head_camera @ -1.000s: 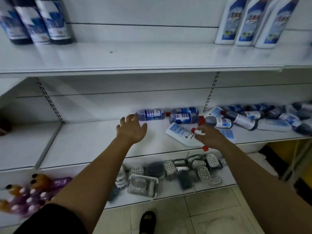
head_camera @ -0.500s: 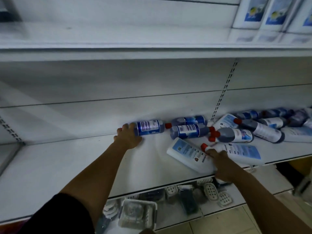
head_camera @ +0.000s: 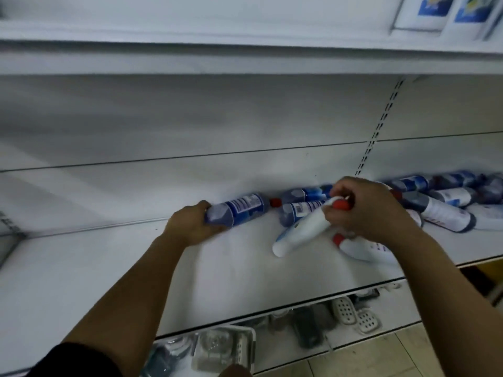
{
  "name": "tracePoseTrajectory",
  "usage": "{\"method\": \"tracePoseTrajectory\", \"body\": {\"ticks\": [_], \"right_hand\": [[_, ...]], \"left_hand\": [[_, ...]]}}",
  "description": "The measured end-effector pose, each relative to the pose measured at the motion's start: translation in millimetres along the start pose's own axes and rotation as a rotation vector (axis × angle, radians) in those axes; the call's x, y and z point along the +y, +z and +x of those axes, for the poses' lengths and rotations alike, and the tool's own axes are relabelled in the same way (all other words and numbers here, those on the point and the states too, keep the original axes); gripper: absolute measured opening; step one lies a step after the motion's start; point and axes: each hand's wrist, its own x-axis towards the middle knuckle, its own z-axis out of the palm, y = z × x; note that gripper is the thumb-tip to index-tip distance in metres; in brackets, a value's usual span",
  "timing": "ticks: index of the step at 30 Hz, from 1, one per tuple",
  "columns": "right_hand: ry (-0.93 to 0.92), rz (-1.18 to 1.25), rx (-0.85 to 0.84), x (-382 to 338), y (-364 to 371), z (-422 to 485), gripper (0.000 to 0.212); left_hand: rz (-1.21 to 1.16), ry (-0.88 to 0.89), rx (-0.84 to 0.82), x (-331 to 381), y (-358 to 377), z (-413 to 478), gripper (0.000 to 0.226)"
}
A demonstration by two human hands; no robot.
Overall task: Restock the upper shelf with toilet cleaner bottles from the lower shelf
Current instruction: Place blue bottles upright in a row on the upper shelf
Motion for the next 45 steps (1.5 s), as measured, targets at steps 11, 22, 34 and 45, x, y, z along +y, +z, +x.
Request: {"method": "tracePoseTrajectory", "body": {"ticks": [11,22,34,45], "right_hand": [[0.294,0.902,0.133,-7,107,37,0.062],[0.200,0.987,-0.158,16,152,4,0.069],[0.238,1.254,-0.004,-22,67,-103,0.045],[0.215,1.272,0.099,-52,-54,-244,0.039]], "left_hand": [[0.079,0.124,0.056,26,-102,-46,0.057],[-0.805,0.014,-0.006,63,22,-40,0.063],[-1.165,0.094,0.009,133,-34,-167,0.032],[-1.220,0.152,-0.010,210,-97,-316,0.026]]}}
